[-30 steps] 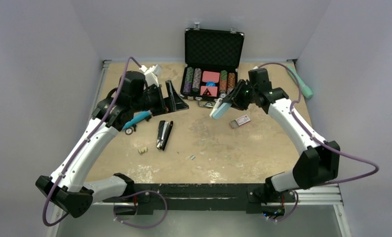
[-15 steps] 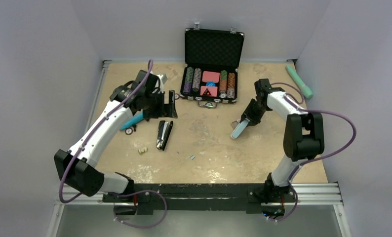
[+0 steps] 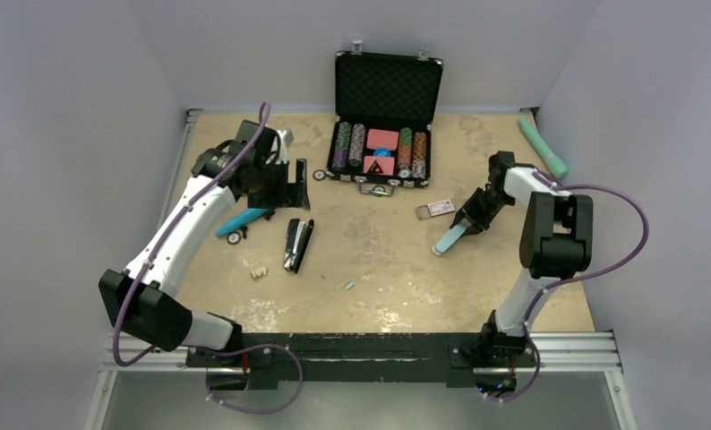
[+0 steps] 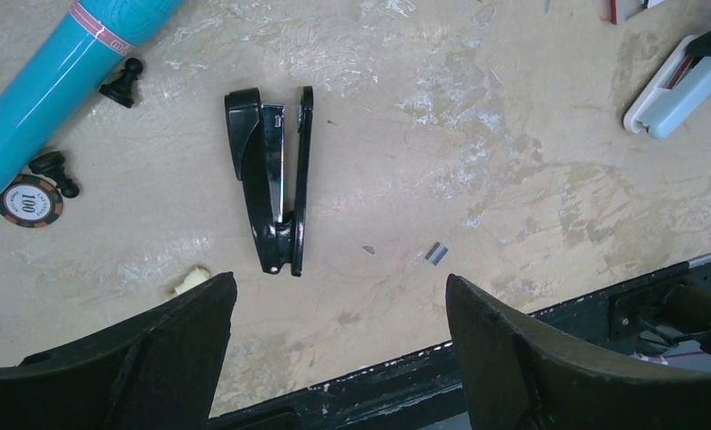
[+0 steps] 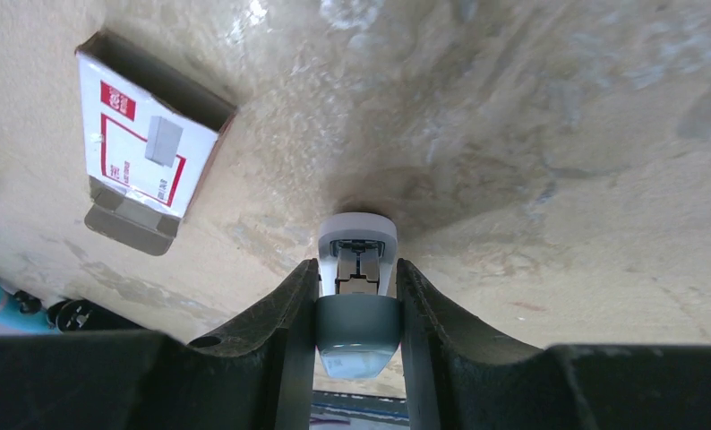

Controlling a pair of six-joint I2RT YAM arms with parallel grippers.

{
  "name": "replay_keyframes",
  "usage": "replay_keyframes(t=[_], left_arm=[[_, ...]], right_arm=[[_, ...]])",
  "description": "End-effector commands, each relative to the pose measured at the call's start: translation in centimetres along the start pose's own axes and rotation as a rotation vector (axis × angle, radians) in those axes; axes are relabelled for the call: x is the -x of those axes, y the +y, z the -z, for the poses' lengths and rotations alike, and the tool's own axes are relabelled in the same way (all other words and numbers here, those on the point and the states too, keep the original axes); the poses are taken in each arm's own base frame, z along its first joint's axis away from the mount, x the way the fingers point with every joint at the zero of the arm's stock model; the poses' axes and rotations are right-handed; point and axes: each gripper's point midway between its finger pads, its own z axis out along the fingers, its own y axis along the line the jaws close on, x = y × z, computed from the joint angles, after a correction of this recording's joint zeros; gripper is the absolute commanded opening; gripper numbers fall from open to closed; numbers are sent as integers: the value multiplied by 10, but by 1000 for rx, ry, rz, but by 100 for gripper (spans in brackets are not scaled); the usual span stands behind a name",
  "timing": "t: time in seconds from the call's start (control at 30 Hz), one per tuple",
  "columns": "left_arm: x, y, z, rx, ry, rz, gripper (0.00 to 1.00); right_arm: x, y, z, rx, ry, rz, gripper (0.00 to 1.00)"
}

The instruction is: Unload the staples from the stapler

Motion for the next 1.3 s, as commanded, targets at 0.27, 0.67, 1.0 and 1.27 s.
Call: replay_keyframes(t=[0.27,0.67,1.0,1.27], left_arm=[[26,-18,-1,-52,-16,92,90],[44,-16,17,-12,-13,-16,100],[17,-9,-6,-45,-20,-18,100],[15,3,-4,-15,-63,-58,100]], right_arm=[[30,-47,24,-51,-125,-28,66],[34,39,89,5,-389,282,99],[-62,176,154,371,-698,875,94],[-108,176,104,417,-470,1077,88]])
